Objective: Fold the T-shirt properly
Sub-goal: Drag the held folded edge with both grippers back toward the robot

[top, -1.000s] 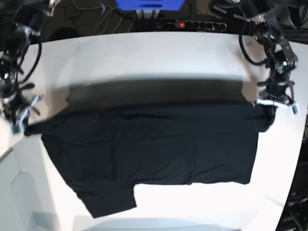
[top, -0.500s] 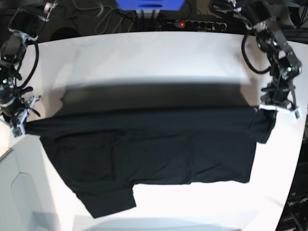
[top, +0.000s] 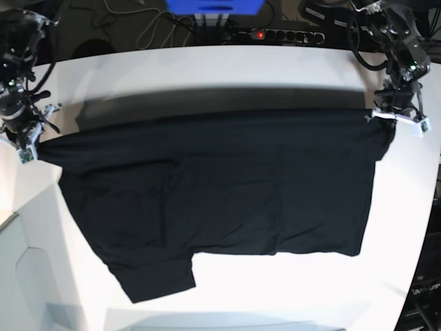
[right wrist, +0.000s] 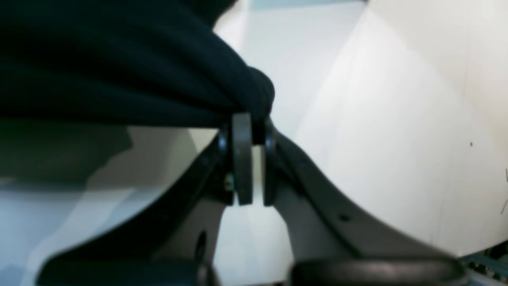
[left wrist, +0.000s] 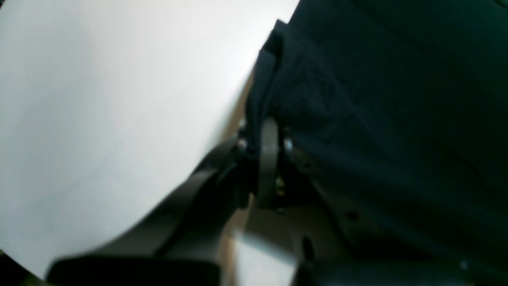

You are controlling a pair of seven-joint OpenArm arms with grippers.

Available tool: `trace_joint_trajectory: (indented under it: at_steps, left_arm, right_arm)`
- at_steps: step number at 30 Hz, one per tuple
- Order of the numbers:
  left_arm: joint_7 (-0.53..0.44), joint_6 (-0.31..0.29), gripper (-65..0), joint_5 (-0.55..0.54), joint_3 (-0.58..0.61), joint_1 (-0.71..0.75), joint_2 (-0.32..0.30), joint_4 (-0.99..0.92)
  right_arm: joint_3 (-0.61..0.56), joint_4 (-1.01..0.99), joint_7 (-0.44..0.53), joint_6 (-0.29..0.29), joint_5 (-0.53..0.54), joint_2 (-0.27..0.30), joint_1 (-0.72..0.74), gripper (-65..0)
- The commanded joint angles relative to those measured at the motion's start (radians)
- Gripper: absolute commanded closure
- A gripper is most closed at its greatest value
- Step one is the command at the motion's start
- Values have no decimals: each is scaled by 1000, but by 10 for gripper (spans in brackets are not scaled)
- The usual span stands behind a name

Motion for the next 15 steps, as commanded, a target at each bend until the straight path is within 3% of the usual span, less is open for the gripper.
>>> trace_joint_trajectory:
  at_steps: [1,9,15]
  left_arm:
    - [-30,16,0,14,-12,-8,-23,22]
    - [-21,16,0,12,-15,-63,-24,28]
    - [-21,14,0,12,-15,-18,-15,27]
  right_arm:
    - [11,29,13,-11,-21,28,33,0]
    - [54,69,5,-11,-21,-9,231,0]
    - [91,98,12,-11,-18,-11,110,0]
